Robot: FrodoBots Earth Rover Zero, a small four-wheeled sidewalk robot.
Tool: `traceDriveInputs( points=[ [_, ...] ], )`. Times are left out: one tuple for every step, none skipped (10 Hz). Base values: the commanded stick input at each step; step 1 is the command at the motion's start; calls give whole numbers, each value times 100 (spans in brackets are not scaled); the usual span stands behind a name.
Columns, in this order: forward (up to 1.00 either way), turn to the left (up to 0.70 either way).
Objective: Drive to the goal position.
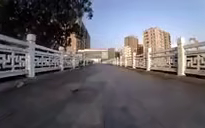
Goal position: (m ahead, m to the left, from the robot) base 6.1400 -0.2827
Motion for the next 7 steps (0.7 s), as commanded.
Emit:
traceDriveInputs(
  points=[
    [45, 0],
    [45, 0],
    [45, 0],
    [45, 0],
    [45, 0],
    [45, 0],
    [45, 0]
  ],
)
